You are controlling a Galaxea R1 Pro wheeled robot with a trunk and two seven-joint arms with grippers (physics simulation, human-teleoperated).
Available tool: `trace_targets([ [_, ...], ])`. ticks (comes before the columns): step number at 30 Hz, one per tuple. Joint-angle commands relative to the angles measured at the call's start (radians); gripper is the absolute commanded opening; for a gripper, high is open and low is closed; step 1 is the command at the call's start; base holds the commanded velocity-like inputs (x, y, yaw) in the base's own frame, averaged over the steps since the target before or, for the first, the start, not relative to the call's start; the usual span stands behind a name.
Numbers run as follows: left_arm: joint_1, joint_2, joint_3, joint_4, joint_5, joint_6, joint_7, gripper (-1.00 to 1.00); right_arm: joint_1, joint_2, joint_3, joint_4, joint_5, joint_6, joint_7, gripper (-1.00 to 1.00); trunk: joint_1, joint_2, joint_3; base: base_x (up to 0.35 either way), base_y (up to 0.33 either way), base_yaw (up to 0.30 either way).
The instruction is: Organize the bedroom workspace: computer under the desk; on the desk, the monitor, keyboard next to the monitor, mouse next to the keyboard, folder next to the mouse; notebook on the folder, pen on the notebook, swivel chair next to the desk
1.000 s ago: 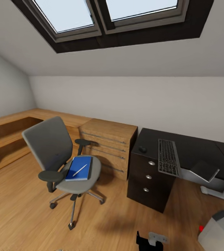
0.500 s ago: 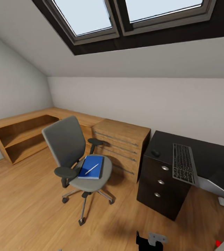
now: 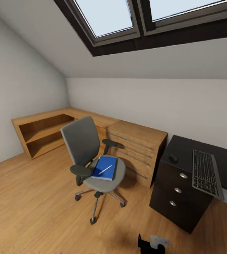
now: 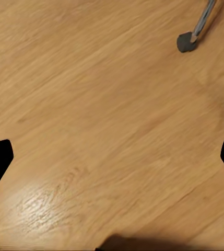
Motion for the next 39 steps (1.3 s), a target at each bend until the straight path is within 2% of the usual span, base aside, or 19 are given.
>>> trace_targets([
  [1, -0.001, 0.000, -0.001, 0.001, 0.011, -0.004, 0.001, 1.00, -0.001, 0.000, 0.009, 0.000, -0.003, -0.001, -0.008, 1.00, 0.000, -0.001, -0.001, 0.000, 0.000, 0.262],
  [19, -0.001, 0.001, -0.001, 0.001, 0.011, -0.004, 0.001, 1.00, -0.001, 0.000, 0.010, 0.000, -0.002, -0.002, -0.008, 1.00, 0.000, -0.001, -0.001, 0.002, 0.000, 0.264],
  [26, -0.001, 0.001, 0.000, 0.001, 0.011, -0.005, 0.001, 1.00, -0.001, 0.000, 0.010, 0.000, -0.001, -0.002, -0.007, 1.00, 0.000, -0.001, -0.001, 0.206, 0.000, 0.264],
  [38, -0.001, 0.002, 0.000, 0.001, 0.011, -0.005, 0.001, 1.00, -0.001, -0.001, 0.009, 0.000, -0.003, 0.000, -0.005, 1.00, 0.000, -0.001, -0.001, 0.106, 0.000, 0.070],
  [39, -0.001, 0.008, 0.006, 0.001, 0.011, -0.007, -0.005, 1.00, -0.006, -0.007, 0.003, 0.006, -0.006, -0.006, -0.011, 1.00, 0.000, -0.001, -0.001, 0.000, 0.000, 0.000],
])
